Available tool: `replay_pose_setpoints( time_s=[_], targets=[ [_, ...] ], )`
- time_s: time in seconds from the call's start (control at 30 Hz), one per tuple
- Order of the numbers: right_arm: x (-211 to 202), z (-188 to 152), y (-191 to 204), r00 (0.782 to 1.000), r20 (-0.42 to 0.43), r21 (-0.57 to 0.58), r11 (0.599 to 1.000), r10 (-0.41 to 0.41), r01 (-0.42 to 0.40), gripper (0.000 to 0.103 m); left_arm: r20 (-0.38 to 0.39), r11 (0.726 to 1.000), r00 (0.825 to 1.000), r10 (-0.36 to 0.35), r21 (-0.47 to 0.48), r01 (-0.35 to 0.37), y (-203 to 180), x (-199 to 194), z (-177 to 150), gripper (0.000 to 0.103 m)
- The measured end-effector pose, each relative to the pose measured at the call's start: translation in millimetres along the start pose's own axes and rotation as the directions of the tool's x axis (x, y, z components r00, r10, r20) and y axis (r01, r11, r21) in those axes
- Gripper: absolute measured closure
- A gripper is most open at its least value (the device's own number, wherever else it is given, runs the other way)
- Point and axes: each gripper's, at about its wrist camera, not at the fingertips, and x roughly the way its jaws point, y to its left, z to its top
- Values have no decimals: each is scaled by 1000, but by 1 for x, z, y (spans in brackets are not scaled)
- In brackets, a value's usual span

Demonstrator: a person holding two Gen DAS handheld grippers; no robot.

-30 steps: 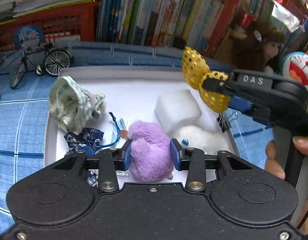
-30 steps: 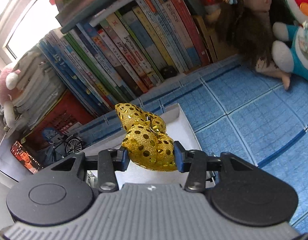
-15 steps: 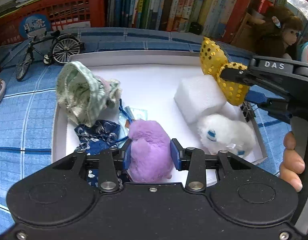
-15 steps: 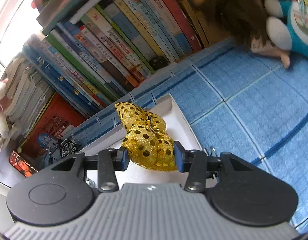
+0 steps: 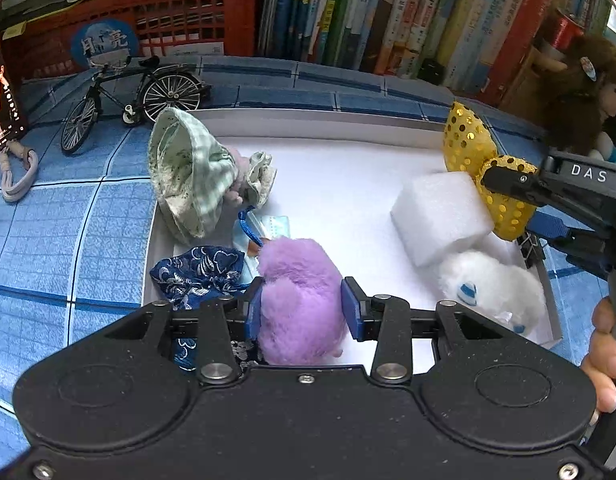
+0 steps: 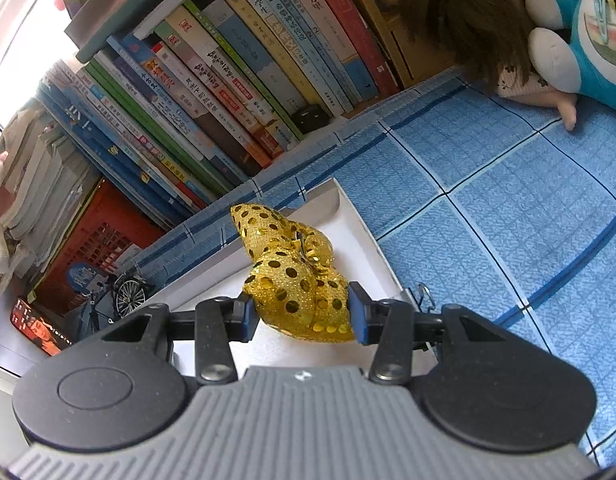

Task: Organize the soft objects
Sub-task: 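Lower the purple plush into the tray and open the left gripper while the right gripper releases the gold bow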

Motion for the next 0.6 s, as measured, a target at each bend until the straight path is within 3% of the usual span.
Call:
replay_pose_setpoints(
  time_s=[0.2, 0.27, 0.47, 0.6],
  targets=[
    [1, -1, 2, 1000, 2, -12, 1000, 6, -6, 44, 3, 1000, 1000, -5, -10, 5, 1, -1, -1, 61],
    [-1, -3, 3, 1000, 5, -19, 1000, 9, -9, 35, 8, 1000, 1000, -6, -5, 6, 1, -2, -2, 61],
    [-9, -5, 4, 1000, -4, -27, 999, 23, -23, 29, 20, 1000, 1000, -2, 21, 2, -4, -9, -9, 61],
    [-21, -7, 5, 999, -18, -55, 997, 48, -48, 22, 30, 1000, 1000, -9, 21, 8, -4, -22, -11, 55]
  ],
)
